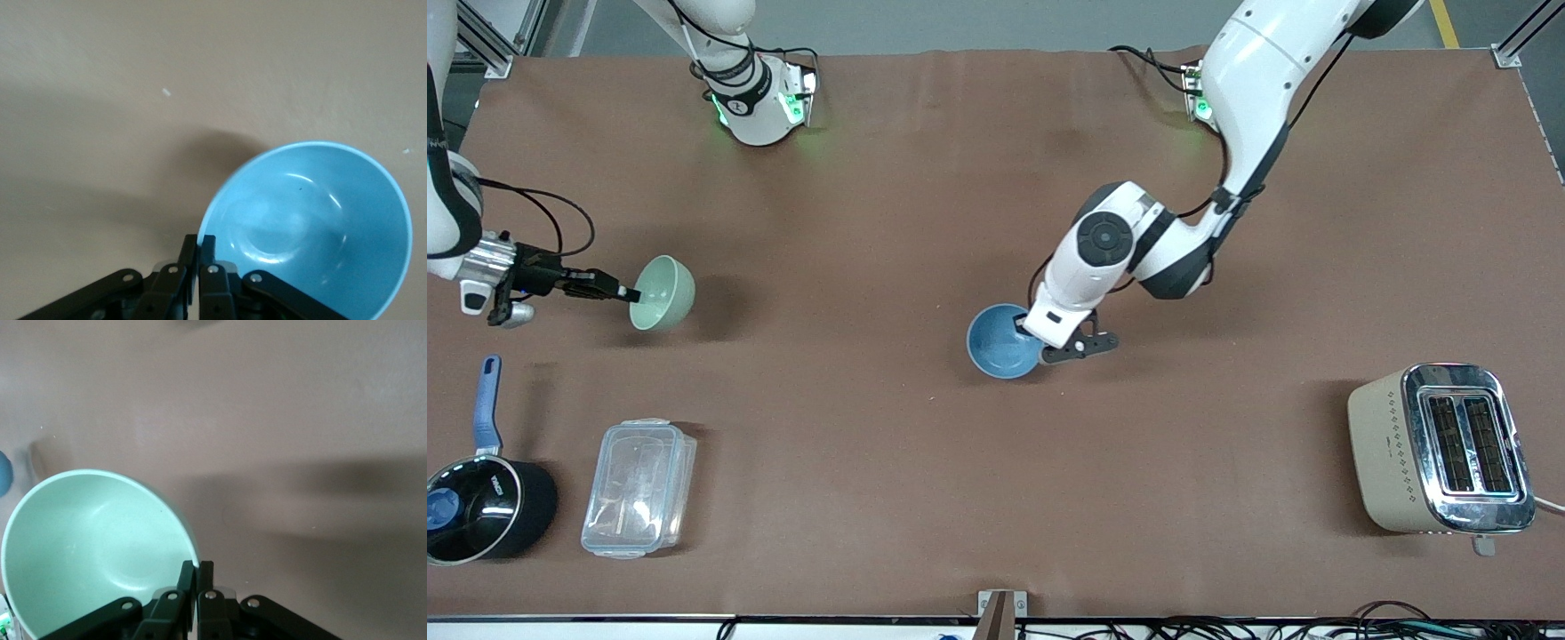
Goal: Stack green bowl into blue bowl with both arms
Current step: 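Slide the blue bowl to mid-table while the right gripper lifts the green bowl, then open the left gripper and withdraw while the right gripper carries the green bowl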
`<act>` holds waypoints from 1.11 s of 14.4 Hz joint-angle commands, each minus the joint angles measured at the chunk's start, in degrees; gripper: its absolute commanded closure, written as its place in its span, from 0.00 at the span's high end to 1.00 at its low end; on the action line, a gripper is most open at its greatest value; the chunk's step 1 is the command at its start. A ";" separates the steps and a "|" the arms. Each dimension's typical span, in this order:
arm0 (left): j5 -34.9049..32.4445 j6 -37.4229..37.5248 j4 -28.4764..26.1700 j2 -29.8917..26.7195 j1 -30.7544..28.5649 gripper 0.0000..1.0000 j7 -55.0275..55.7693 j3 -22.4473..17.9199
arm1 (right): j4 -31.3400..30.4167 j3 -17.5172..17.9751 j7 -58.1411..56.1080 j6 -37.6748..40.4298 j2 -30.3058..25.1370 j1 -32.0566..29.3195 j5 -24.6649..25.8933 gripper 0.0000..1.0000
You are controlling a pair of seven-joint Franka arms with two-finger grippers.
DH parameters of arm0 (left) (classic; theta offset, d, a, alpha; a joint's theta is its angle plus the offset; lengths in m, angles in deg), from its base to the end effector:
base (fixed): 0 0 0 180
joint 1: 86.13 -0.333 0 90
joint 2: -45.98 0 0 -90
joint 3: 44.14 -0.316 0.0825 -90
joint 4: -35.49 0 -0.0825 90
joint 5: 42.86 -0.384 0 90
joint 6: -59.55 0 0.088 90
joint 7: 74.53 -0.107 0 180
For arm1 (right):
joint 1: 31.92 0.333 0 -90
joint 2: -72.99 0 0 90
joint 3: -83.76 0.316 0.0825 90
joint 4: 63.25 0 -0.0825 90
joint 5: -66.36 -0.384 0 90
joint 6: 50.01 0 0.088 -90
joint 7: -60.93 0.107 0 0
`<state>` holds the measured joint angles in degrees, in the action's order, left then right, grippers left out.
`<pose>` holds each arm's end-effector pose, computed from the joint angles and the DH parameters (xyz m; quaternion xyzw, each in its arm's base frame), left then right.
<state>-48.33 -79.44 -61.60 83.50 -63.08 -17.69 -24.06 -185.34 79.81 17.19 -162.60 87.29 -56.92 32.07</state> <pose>0.5215 -0.4494 0.2450 0.9880 0.1243 -0.0157 0.0900 0.4798 -0.2235 0.2718 -0.9511 0.0455 0.0184 0.3051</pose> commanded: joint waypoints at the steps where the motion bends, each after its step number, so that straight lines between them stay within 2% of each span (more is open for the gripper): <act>1: -1.04 -0.57 4.80 4.22 2.69 0.00 3.44 -0.65 | -1.48 0.00 5.49 1.22 -5.23 1.96 2.29 0.04; 5: -1.04 -2.07 5.95 5.63 4.19 0.01 4.25 -0.65 | -0.78 0.17 15.15 3.26 -10.15 6.18 5.18 0.04; 7: -1.04 -2.51 6.04 5.90 4.37 0.08 4.33 -0.65 | -0.43 0.26 22.09 3.34 -13.14 9.60 8.69 0.04; 8: -1.04 -2.52 6.04 5.90 4.28 0.30 4.42 -0.65 | -0.34 0.26 25.34 3.34 -14.45 11.71 9.84 0.04; 9: -1.13 -2.52 6.13 5.90 4.28 0.75 4.33 -0.65 | -0.34 0.26 29.55 3.69 -15.77 13.82 10.37 0.04; 10: -1.65 -2.60 6.21 5.72 4.28 1.00 4.07 -0.74 | -0.16 0.35 33.42 4.48 -16.83 15.84 10.55 0.04; 13: -3.32 -0.86 8.32 3.97 2.44 1.00 4.07 -0.91 | 0.72 0.61 45.65 5.10 -18.68 22.52 11.17 0.04; 16: -4.64 4.50 10.43 0.46 -2.30 1.00 3.81 -1.00 | 1.33 0.70 54.96 4.40 -19.13 28.67 11.43 0.04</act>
<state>-51.44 -78.99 -52.04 87.14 -62.69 -14.53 -25.08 -184.09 80.93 66.46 -158.01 69.00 -31.61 42.25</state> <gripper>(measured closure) 0.264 0.960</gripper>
